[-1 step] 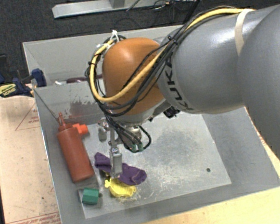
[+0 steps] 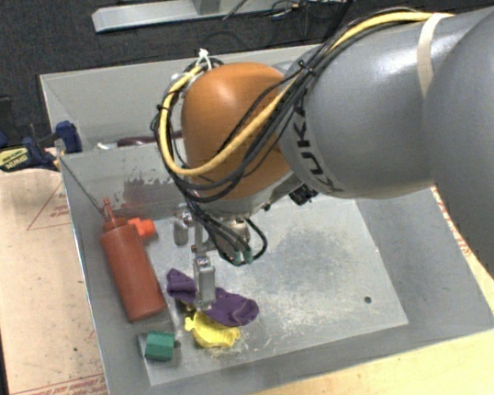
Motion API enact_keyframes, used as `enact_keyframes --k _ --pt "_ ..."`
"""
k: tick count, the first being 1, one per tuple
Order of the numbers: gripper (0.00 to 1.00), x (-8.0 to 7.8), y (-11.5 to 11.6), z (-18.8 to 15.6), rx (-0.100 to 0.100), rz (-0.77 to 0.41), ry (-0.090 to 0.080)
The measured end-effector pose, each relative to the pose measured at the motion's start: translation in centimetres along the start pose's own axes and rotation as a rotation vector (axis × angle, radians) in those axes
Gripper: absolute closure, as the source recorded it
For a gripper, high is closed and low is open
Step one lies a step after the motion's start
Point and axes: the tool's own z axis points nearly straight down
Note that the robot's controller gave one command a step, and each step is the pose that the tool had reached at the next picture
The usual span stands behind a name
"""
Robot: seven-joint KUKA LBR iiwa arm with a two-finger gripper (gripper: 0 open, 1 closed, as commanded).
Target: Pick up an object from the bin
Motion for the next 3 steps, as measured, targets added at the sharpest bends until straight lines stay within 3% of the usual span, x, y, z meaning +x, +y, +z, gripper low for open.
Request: enact_keyframes --k 1,2,3 --pt "0.0 0.2 -0.9 3.3 -0.001 0.074 -0.003" --pt "1.0 1.7 -3.4 11.8 -0.001 -0.255 -0.003" --pt "1.0 1.7 -3.4 11.8 -0.001 -0.255 -0.003"
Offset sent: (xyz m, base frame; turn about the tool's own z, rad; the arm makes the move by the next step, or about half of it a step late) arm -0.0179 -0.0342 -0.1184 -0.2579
